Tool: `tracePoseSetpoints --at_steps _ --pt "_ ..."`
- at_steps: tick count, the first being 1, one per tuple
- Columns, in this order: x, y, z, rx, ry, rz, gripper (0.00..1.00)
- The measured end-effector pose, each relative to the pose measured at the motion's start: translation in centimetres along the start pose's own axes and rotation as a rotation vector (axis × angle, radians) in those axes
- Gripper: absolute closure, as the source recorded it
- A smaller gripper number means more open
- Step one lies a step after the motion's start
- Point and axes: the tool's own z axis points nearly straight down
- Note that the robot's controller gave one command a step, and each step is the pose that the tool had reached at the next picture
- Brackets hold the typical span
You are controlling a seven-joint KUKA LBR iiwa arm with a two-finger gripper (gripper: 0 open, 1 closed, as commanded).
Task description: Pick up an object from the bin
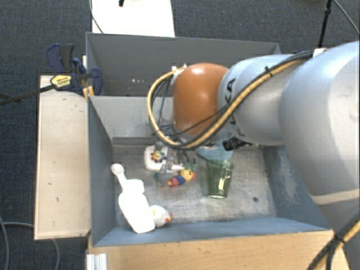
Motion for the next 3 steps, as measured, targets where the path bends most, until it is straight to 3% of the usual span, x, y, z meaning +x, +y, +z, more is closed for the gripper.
tracePoseSetpoints --at_steps 1,2,3 --pt "1.1 0.0 -2.3 0.0 -0.002 0.256 0.0" --pt "-0.1 0.5 2.2 -0.008 -0.019 0.292 0.0" --pt "-0.8 0.5 1.7 -0.015 -0.039 0.306 1.0"
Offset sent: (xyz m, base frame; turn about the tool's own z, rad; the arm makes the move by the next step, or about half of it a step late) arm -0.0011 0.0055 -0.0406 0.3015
